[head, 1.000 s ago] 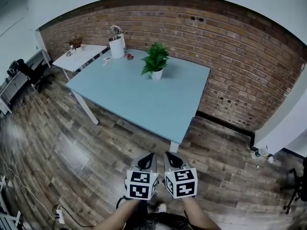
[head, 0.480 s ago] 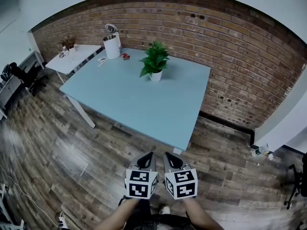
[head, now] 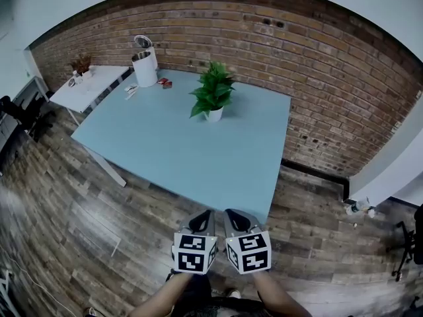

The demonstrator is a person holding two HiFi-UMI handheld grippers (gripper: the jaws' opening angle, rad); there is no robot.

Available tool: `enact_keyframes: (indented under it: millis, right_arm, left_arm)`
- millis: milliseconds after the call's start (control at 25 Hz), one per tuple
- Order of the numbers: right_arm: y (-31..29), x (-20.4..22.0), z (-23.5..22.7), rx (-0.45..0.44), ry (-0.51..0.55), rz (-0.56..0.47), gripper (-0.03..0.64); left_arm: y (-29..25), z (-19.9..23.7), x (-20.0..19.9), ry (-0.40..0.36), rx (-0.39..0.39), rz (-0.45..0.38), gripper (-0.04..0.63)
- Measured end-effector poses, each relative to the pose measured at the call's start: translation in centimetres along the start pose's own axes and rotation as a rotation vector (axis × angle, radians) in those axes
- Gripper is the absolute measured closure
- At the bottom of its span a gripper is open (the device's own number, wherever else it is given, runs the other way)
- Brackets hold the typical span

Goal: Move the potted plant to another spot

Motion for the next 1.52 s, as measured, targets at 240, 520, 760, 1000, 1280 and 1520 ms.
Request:
enact_keyframes:
  millis: [240,520,760,1000,1280,1520]
  right_arm:
    - [-3.1,-2.1,0.4,0.047,-0.002,0.017,0.611]
    - [-6.8,-4.7,1.4,0.099,0.003,0.022,0.611]
    - [-9.9,-6.1,3.0,0.127,-0.004,0.030,0.611]
    - [-11.2,-7.2,3.1,0.161,-0.007,0.020,0.611]
    - [-11.8,-7.5,2.0,0.190,-0.031,0.012,0.611]
    - [-13.0,-8.0,0.9,0.190,-0.035,0.003,0.611]
  left_arm:
    - [-1.8,3.1,-2.0,-0.002,0.051,0.012,0.598]
    - [-3.0,7.4,-4.6,-0.027,0.081,0.001,0.598]
    - [-3.6,10.8,-5.0,-0.031,0.109,0.019,0.598]
    - [-4.2,12.7,-6.1,-0.040,0.129,0.007,0.598]
    - [-5.3,12.6,-6.6,-0.047,0.158,0.015,0.598]
    - [-6.5,13.0,-7.0,-0.062,0.152,0.017,0.598]
Point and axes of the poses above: the fingertips, and each gripper's own axes: y backward along the fingers, z to its left, x out of its underside, the point moved 4 cm from there along y, backward along the fingers, and after that the axes turned 4 degrees about x, right-handed, at the moved point
